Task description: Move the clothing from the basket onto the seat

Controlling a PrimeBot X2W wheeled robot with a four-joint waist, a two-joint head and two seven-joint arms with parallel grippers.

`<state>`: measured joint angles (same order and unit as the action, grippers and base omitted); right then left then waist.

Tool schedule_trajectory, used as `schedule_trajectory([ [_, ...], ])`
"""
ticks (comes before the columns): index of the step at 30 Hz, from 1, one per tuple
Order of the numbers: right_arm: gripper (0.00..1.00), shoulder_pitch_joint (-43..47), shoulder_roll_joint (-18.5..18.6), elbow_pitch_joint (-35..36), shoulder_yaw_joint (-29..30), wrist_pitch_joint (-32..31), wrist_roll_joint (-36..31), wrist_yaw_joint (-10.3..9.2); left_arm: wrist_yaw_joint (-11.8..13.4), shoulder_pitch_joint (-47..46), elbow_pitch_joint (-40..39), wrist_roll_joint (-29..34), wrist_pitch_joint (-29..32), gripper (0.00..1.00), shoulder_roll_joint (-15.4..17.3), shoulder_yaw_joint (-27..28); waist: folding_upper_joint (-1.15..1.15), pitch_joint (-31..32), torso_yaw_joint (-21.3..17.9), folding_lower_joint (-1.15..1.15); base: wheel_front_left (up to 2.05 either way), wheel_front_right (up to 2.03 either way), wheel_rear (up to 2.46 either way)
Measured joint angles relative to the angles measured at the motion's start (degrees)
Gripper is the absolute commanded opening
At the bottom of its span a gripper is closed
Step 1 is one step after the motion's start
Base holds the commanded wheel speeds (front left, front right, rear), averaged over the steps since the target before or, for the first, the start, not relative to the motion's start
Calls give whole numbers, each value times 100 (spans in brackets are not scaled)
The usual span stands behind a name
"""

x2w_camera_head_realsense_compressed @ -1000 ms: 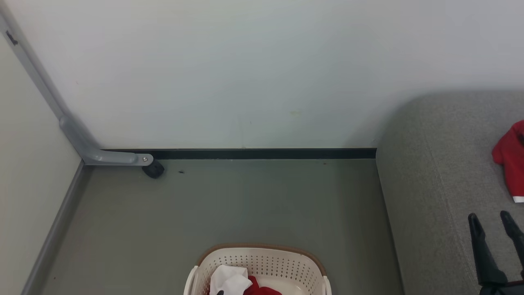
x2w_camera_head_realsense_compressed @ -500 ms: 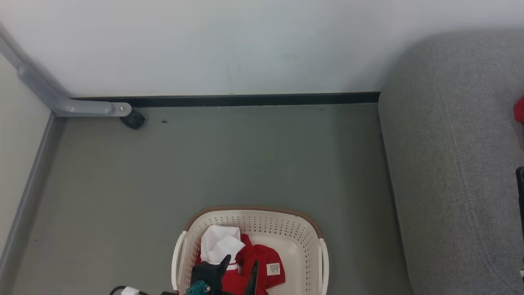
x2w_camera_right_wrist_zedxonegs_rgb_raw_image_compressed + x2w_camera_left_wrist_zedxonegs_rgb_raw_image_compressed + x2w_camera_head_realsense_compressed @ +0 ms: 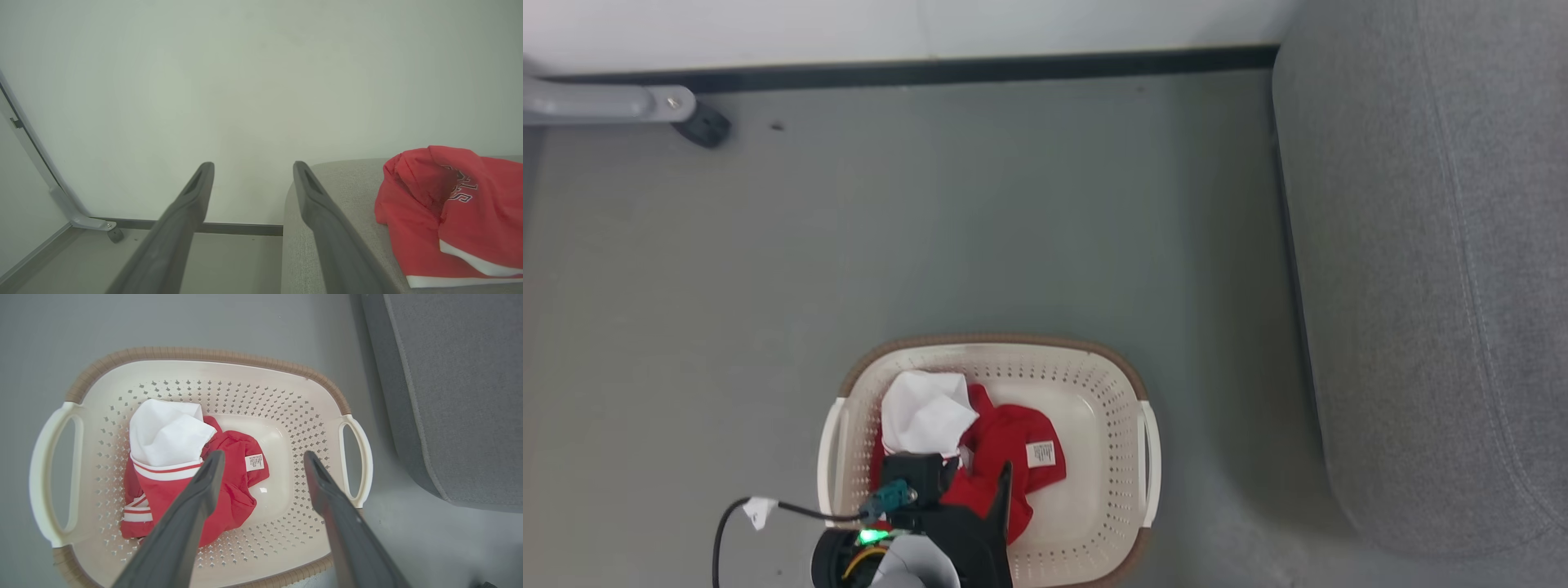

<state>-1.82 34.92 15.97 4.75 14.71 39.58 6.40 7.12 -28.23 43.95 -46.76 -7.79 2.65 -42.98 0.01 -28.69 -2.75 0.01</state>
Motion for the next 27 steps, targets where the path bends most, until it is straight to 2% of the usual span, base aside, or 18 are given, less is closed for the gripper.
schedule_trajectory([
  [13, 100, -328, 98, 430, 470, 0, 337, 67, 0, -982, 972, -719, 164, 100, -24, -7, 0, -1025, -326, 0, 0, 0, 0],
  [27, 100, -478, 386, 594, 556, 1, 601, 67, 0, -1851, 2461, -913, 122, 100, -46, 3, 0, -2004, -682, 0, 0, 0, 0],
])
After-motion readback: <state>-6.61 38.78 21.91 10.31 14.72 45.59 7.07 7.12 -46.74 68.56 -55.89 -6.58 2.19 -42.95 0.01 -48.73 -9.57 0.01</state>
